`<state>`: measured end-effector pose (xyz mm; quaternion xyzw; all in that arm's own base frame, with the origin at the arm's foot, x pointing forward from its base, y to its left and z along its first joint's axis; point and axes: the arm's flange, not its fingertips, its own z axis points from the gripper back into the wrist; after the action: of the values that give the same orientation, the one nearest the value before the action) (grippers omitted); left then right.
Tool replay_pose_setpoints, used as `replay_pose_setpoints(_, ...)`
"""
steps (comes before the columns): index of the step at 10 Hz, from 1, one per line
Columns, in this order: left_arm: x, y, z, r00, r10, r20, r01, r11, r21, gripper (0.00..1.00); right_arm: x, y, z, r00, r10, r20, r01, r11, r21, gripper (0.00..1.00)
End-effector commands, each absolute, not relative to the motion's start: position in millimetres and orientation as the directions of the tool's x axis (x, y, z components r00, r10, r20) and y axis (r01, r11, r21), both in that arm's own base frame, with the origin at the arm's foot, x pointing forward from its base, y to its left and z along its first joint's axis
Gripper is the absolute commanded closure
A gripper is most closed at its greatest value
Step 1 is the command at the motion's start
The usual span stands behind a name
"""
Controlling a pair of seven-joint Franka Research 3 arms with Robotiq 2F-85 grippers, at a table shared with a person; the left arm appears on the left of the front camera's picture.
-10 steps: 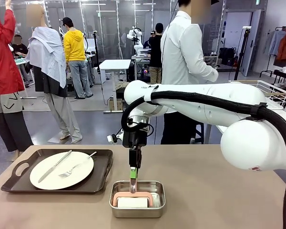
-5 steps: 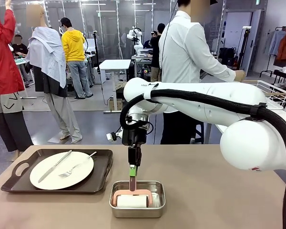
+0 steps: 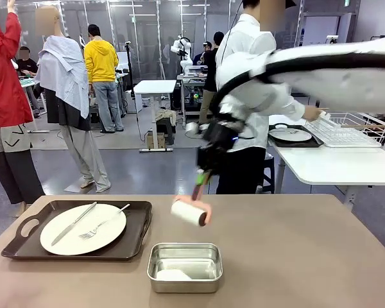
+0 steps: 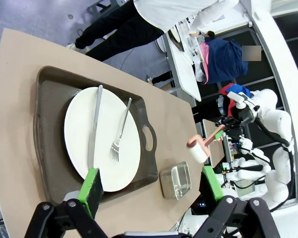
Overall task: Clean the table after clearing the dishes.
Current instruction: When the left (or right) Handle tray is removed, use the left hand (or right hand) to clean the left (or right) side of the table with the Lint Roller.
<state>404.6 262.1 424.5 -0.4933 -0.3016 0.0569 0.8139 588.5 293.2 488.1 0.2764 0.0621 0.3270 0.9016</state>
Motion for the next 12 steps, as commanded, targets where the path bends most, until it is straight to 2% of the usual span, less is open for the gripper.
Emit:
replay_pose_setpoints(1,402,265,426,0.81,0.385,0.443,0.22,0.5,-0.837,0.0,474,188,445,0.929,0.328,0.172,-0.362,0.708,0.606,0.95)
replay_pose_setpoints(4,402,265,426,0.81,0.385,0.443,0.22,0.5,-0.837,0.0,454,116,411,0.981,0.076,0.179,-0.18,0.703,0.688,0.95)
replay_pose_setpoints(6,402,265,426,0.81,0.385,0.443,0.22,0.5,-0.837,0.0,450,99,384,0.986,0.032,0.164,-0.144,0.668,0.73,0.95)
replay_pose_setpoints(7,402,265,426,0.81,0.385,0.443,0.22,0.5,-0.837,0.0,451,98,377,0.981,0.043,0.189,-0.171,0.648,0.742,0.95)
replay_pose_setpoints(8,402,265,426,0.81,0.385,0.443,0.22,0.5,-0.837,0.0,453,84,388,0.993,0.035,0.116,-0.108,0.696,0.71,0.95)
replay_pose_setpoints(12,402,265,426,0.81,0.385,0.443,0.22,0.5,-0.837,0.0,453,84,388,0.993,0.035,0.116,-0.108,0.696,0.71,0.95)
